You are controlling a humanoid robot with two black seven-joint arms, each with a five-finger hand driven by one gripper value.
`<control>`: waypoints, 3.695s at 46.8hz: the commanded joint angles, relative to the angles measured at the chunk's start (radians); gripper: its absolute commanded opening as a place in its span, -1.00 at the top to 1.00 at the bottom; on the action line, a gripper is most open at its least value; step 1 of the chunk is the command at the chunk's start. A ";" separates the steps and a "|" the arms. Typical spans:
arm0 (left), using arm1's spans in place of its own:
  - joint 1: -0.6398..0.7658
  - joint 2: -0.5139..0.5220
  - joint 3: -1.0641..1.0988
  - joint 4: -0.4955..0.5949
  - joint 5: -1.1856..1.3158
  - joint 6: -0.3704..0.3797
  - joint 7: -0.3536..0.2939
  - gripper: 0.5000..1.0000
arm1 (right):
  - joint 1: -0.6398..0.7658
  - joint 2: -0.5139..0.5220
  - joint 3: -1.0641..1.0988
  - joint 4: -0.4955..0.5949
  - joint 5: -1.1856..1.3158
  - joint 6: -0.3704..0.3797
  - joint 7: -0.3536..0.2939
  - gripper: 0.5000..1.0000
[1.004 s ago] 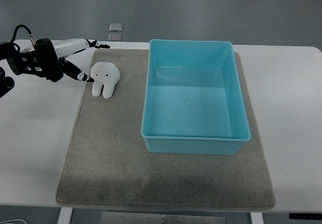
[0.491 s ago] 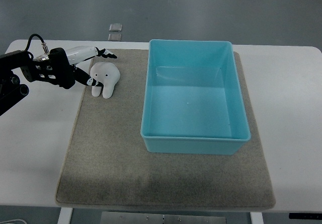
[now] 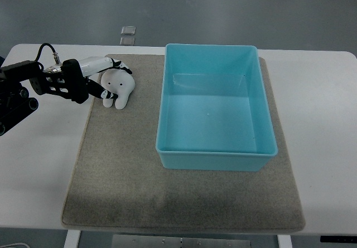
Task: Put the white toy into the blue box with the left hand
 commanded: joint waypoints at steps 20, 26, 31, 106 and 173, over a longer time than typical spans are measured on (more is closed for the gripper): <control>-0.006 0.002 0.018 -0.008 -0.016 0.035 0.001 1.00 | 0.000 0.000 0.000 0.000 0.000 0.000 0.000 -0.74; -0.041 0.003 -0.003 -0.024 -0.023 0.036 0.001 1.00 | 0.000 0.000 0.000 0.000 0.000 0.000 0.000 -0.74; -0.075 0.003 -0.049 -0.066 -0.046 0.035 0.001 1.00 | 0.000 0.000 0.000 0.000 0.000 0.000 0.000 -0.74; -0.139 -0.169 0.098 -0.313 -0.082 0.021 0.010 -0.86 | 0.000 0.000 0.000 0.000 0.000 0.000 0.000 -0.74; -0.017 -0.066 -0.057 -0.104 -1.785 0.155 0.011 -0.98 | 0.000 0.000 0.000 0.000 0.000 0.000 0.000 -0.74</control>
